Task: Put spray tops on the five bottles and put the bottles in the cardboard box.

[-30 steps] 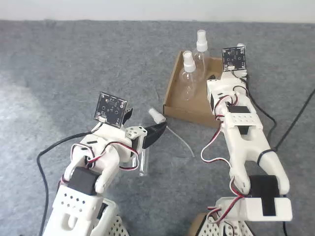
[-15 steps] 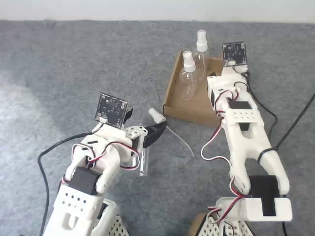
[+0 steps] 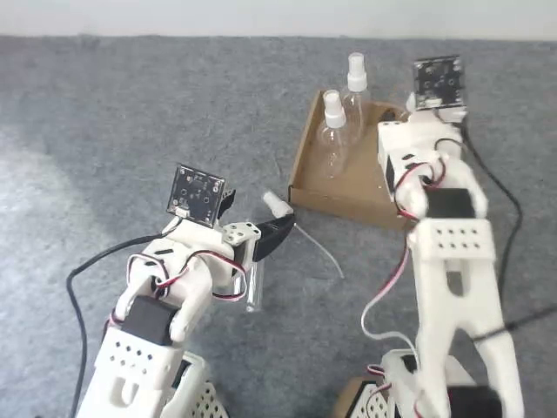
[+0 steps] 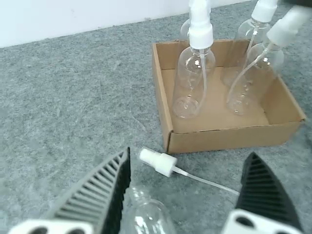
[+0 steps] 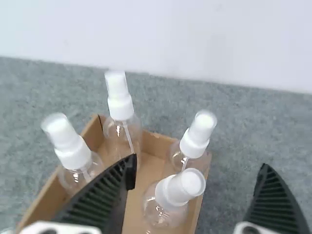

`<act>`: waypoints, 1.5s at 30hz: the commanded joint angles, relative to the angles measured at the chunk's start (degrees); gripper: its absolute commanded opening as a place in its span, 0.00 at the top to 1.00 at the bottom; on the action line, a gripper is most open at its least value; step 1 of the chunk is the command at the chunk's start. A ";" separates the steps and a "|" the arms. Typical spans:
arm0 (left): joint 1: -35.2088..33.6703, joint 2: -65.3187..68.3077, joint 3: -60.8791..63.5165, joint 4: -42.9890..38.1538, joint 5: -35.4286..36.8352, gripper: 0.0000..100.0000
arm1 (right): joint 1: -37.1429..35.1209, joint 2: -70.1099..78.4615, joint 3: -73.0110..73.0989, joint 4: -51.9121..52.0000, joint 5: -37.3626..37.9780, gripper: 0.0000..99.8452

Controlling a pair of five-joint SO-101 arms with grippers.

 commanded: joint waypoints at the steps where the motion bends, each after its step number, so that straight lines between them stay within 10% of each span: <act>1: -5.10 -0.70 -2.33 -1.32 0.09 0.66 | -7.16 -7.34 -8.88 14.11 -0.53 0.68; 7: -25.67 0.00 -13.67 4.22 0.62 0.66 | -27.38 -2.68 -10.81 29.49 -4.75 0.68; 17: -49.41 24.00 -30.81 9.23 -10.46 0.69 | -46.46 16.13 -11.25 25.89 -23.91 0.67; 34: -54.24 31.91 -33.71 5.71 -16.35 0.69 | -52.62 34.24 -10.90 14.81 -27.25 0.68; 40: -54.07 31.91 -33.71 5.71 -16.26 0.69 | -52.62 35.47 -10.20 15.08 -26.81 0.98; 45: -54.33 31.74 -31.60 5.71 -16.53 0.69 | -52.44 32.13 -11.08 21.49 -26.73 0.97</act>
